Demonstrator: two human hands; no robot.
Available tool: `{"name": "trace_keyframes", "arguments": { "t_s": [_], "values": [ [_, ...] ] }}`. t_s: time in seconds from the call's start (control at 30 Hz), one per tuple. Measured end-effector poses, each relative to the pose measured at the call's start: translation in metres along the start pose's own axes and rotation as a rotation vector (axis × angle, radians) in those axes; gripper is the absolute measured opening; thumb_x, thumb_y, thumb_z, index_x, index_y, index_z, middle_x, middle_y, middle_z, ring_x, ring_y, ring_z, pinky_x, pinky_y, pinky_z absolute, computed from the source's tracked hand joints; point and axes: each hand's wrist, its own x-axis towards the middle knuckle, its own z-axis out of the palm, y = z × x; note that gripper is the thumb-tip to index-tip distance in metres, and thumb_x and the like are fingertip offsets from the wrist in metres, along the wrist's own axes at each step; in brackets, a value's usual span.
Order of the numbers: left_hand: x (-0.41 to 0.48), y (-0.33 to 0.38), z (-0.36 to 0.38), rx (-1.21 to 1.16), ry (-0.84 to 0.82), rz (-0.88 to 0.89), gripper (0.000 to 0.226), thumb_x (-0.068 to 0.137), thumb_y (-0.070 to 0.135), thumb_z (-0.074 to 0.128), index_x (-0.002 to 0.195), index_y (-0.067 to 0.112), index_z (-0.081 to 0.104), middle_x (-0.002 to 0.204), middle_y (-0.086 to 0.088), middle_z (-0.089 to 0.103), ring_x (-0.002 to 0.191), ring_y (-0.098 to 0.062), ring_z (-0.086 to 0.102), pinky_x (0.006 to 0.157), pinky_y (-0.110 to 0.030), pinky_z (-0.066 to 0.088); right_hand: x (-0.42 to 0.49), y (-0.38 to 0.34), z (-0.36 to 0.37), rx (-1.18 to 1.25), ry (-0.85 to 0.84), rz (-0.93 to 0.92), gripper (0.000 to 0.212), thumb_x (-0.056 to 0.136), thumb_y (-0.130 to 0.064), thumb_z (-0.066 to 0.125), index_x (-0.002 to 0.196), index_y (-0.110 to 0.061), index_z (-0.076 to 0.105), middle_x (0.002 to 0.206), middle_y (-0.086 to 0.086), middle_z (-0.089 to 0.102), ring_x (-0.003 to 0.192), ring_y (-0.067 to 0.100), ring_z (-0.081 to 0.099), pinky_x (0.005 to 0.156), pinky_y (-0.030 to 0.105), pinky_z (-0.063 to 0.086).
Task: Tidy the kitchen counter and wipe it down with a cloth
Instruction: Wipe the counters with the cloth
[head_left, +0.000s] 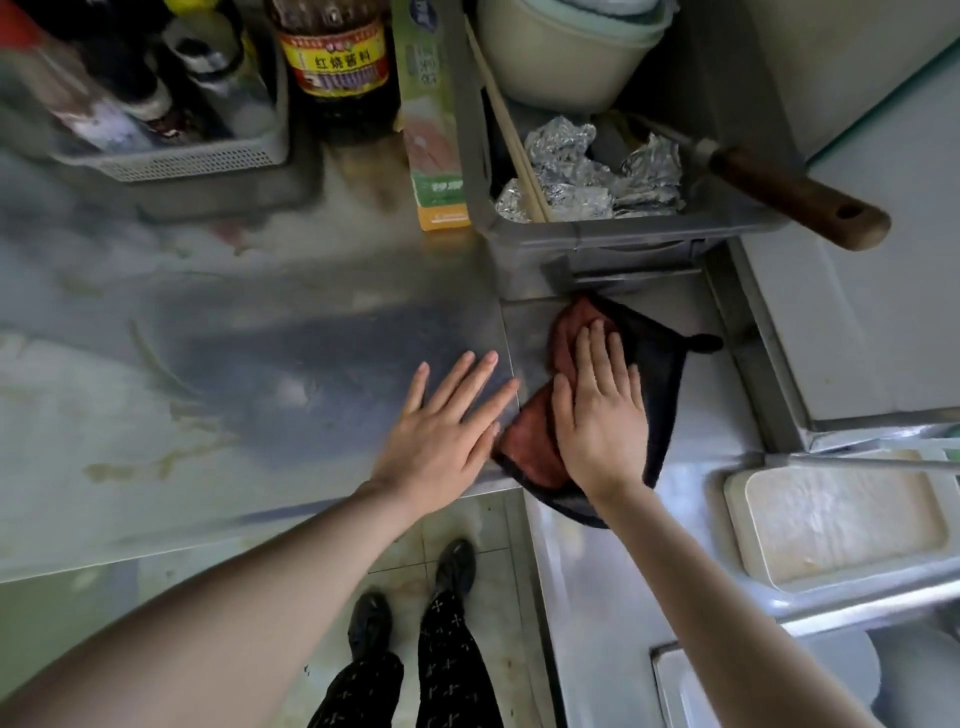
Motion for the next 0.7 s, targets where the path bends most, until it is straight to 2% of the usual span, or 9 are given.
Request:
{"name": "trace_keyframes", "arguments": {
  "t_s": [0.07,0.1,0.17,0.27,0.4,0.47,0.6,0.67,0.7],
  "values": [
    [-0.002,0.001,-0.006,-0.038,0.019,0.007,0.045,0.097,0.032,0.028,0.14,0.022,0.037,0.151,-0.008,0.031,0.137,-0.025,0.033,0.111,-0.05,0.025,0.0,0.03,-0.009,-0.039,-0.054,-0.221,0.057,0.096,-0.041,0.019,0.147,-0.016,0.024,0.154,-0.006,0.017,0.143,0.008,0.009,0.117,0.036,0.014],
    [-0.005,0.0,-0.01,-0.056,0.042,0.01,0.044,0.098,0.032,0.028,0.138,0.021,0.04,0.149,-0.01,0.034,0.135,-0.026,0.036,0.11,-0.048,0.025,0.003,0.044,-0.014,-0.054,-0.056,-0.252,0.056,0.095,-0.041,0.02,0.146,-0.017,0.027,0.153,-0.008,0.019,0.142,0.005,0.01,0.116,0.038,0.017],
    [-0.018,-0.004,-0.019,-0.062,0.081,-0.013,0.044,0.1,0.032,0.024,0.138,0.018,0.04,0.149,-0.011,0.034,0.135,-0.026,0.037,0.11,-0.044,0.02,0.008,0.054,-0.019,-0.045,-0.019,-0.133,0.059,0.094,-0.041,0.015,0.145,-0.017,0.03,0.153,-0.008,0.02,0.142,0.006,0.011,0.117,0.039,0.017],
    [-0.054,-0.028,-0.026,-0.093,0.128,-0.17,0.045,0.1,0.033,0.02,0.14,0.015,0.031,0.151,-0.011,0.03,0.137,-0.024,0.032,0.112,-0.042,0.018,0.006,0.012,-0.011,0.107,0.08,0.145,0.069,0.087,-0.044,0.006,0.146,-0.017,0.03,0.156,-0.002,0.02,0.145,0.015,0.011,0.117,0.037,0.007],
    [-0.103,-0.074,-0.028,-0.083,0.131,-0.356,0.047,0.098,0.032,0.027,0.137,0.007,0.036,0.149,-0.016,0.032,0.136,-0.028,0.03,0.107,-0.047,0.029,-0.003,-0.069,0.006,0.413,0.078,0.285,0.064,0.088,-0.042,0.009,0.146,-0.023,0.029,0.156,-0.004,0.02,0.146,0.016,0.008,0.116,0.039,0.001],
    [-0.114,-0.095,-0.031,-0.059,0.118,-0.417,0.05,0.097,0.033,0.027,0.136,0.005,0.038,0.148,-0.017,0.033,0.135,-0.029,0.031,0.106,-0.047,0.029,-0.009,-0.109,0.016,0.408,0.012,0.196,0.064,0.088,-0.044,0.006,0.146,-0.027,0.025,0.156,-0.01,0.015,0.145,0.012,0.003,0.116,0.038,-0.003],
    [-0.124,-0.132,-0.038,-0.074,0.12,-0.543,0.052,0.095,0.035,0.027,0.137,0.005,0.039,0.148,-0.017,0.033,0.134,-0.032,0.033,0.107,-0.051,0.029,-0.026,-0.138,0.034,0.116,-0.216,-0.313,0.06,0.09,-0.045,0.007,0.147,-0.033,0.02,0.151,-0.021,0.004,0.143,0.005,-0.006,0.116,0.034,-0.006],
    [-0.135,-0.153,-0.042,-0.08,0.13,-0.605,0.052,0.095,0.033,0.027,0.136,0.005,0.039,0.148,-0.017,0.033,0.134,-0.034,0.033,0.108,-0.05,0.025,-0.018,-0.117,0.032,0.002,-0.198,-0.492,0.055,0.092,-0.04,0.02,0.145,-0.03,0.029,0.152,-0.015,0.017,0.144,0.009,0.006,0.115,0.038,0.006],
    [-0.144,-0.163,-0.044,-0.073,0.129,-0.622,0.052,0.094,0.033,0.027,0.136,0.005,0.04,0.147,-0.017,0.034,0.134,-0.034,0.033,0.108,-0.05,0.024,-0.012,-0.107,0.031,-0.04,-0.15,-0.492,0.054,0.092,-0.039,0.024,0.144,-0.029,0.032,0.152,-0.011,0.022,0.143,0.012,0.012,0.114,0.041,0.013]
  ]
}}
